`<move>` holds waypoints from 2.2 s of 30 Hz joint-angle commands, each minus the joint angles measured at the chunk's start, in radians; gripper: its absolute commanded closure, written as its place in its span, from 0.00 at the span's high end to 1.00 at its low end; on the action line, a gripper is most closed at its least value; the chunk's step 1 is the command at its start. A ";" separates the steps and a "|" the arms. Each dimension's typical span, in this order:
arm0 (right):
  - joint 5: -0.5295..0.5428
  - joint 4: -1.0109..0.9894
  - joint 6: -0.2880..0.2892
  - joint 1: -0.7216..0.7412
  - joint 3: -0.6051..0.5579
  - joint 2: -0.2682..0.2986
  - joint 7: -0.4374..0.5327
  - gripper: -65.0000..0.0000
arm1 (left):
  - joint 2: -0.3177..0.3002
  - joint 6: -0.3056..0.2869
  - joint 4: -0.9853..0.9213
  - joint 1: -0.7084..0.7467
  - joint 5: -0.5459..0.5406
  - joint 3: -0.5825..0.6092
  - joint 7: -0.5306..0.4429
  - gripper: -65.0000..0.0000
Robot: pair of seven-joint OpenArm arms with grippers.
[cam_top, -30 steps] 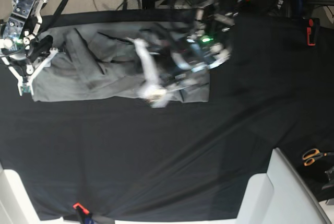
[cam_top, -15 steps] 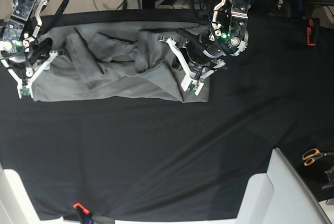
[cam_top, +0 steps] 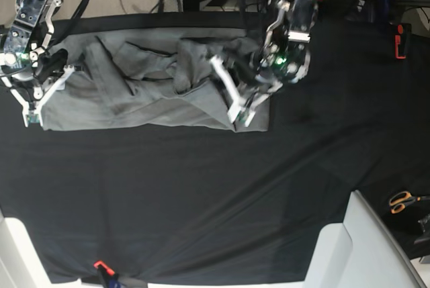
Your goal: Fold the T-shirt properly
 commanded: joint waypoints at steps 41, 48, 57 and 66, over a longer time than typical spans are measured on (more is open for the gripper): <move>0.122 0.176 -0.003 -0.259 -0.700 -0.013 0.011 0.61 | -0.353 -0.010 0.132 0.300 -0.025 -0.493 -0.255 0.00; 0.122 0.023 -0.006 -0.203 -0.824 0.026 0.040 0.72 | -0.347 -0.010 0.064 0.343 -0.017 -0.488 -0.349 0.00; 0.122 -0.086 -0.008 -0.193 -0.826 0.030 0.162 0.66 | -0.344 -0.010 0.057 0.347 -0.025 -0.486 -0.349 0.00; 0.120 -0.120 -0.012 -0.169 -0.824 0.030 0.182 0.61 | -0.344 -0.010 0.055 0.349 -0.025 -0.486 -0.349 0.00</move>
